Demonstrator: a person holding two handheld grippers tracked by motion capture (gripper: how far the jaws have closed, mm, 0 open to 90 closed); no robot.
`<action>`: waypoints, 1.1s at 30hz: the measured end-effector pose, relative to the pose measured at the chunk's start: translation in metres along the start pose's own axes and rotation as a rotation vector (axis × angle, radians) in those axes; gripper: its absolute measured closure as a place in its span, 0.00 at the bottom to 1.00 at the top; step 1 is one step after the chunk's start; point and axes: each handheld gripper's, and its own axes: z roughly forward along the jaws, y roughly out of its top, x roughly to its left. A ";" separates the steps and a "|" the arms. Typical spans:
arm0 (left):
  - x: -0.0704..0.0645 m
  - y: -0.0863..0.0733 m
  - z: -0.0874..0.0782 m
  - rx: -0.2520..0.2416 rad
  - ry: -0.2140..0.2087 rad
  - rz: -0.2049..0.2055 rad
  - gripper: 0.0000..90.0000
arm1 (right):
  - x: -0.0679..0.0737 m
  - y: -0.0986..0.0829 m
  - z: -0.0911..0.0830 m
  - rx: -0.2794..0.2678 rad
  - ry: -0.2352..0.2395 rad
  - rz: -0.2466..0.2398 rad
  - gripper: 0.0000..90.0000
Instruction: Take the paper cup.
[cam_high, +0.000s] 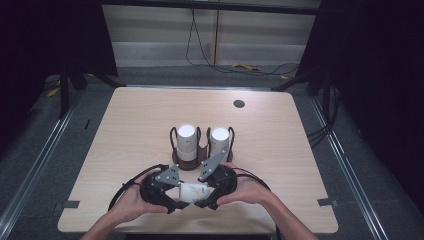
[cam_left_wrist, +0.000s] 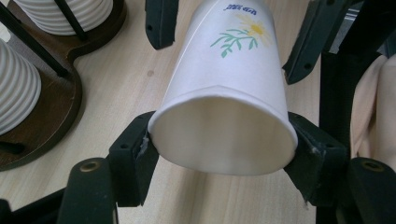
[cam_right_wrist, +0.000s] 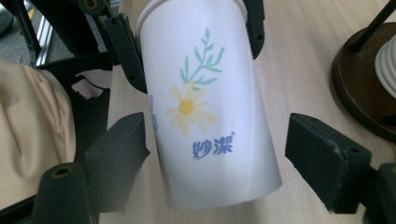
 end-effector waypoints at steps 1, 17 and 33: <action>-0.001 0.000 0.001 -0.004 0.007 0.001 0.36 | 0.000 0.000 0.001 0.006 -0.001 -0.004 0.24; -0.002 0.001 0.002 0.006 -0.005 0.012 0.36 | 0.001 -0.001 0.009 0.021 0.015 -0.017 0.32; -0.002 -0.001 0.002 0.013 -0.003 0.023 0.36 | 0.003 -0.003 0.012 0.060 0.004 -0.036 0.37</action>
